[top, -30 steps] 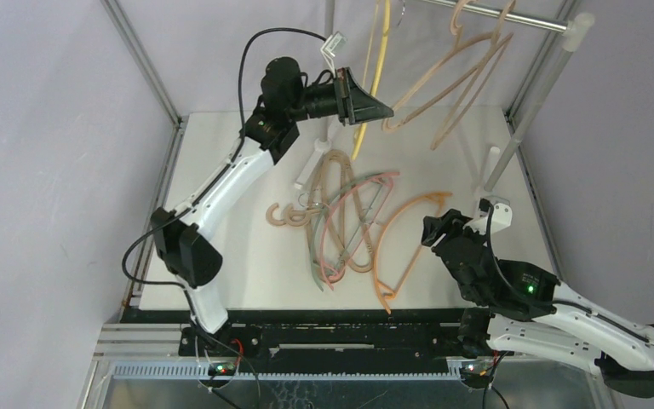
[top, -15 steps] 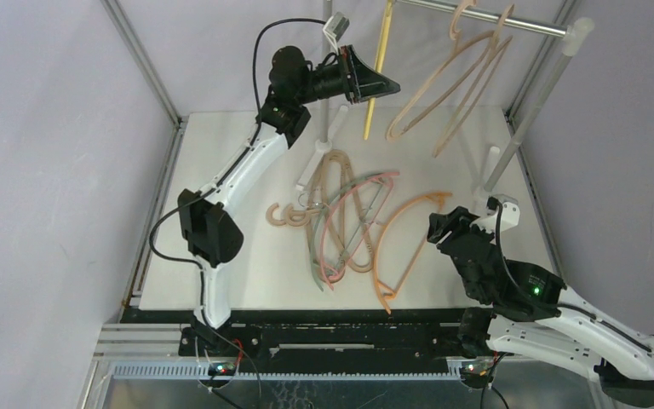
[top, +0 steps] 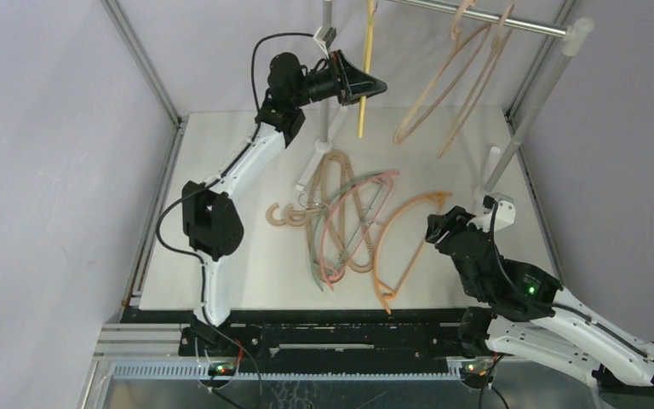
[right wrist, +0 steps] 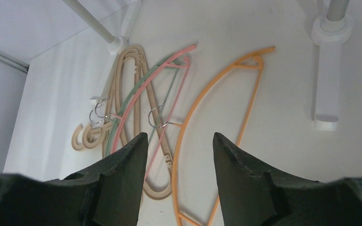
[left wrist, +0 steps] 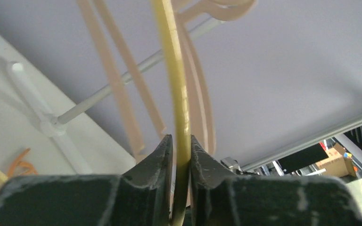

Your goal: Organize the hangers

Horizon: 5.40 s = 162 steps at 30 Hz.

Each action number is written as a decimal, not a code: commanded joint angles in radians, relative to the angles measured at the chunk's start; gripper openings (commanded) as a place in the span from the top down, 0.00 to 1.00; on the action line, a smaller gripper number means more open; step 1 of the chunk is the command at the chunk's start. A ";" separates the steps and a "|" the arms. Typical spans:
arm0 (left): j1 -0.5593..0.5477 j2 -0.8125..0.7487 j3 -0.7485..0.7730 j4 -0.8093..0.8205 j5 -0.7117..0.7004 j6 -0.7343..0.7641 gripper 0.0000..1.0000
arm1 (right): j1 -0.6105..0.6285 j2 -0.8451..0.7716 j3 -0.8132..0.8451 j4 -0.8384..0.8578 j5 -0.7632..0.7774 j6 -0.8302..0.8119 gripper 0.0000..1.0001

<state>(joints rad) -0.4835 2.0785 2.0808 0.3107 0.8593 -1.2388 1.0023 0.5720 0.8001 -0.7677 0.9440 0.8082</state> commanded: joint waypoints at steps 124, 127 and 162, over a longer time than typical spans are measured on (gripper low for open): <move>0.076 -0.859 -1.422 0.191 -0.431 0.666 0.03 | -0.195 0.368 -0.185 0.325 -0.390 -0.083 0.14; 0.016 -0.858 -1.480 0.206 -0.433 0.641 0.06 | -0.210 0.432 -0.171 0.389 -0.442 -0.096 0.15; -0.149 -1.072 -1.716 0.102 -0.498 0.679 0.13 | -0.496 1.073 0.086 0.640 -0.589 -0.093 0.42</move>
<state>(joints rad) -0.6209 1.0199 0.3721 0.3897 0.3695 -0.5758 0.5179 1.6165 0.8391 -0.1886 0.3611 0.7006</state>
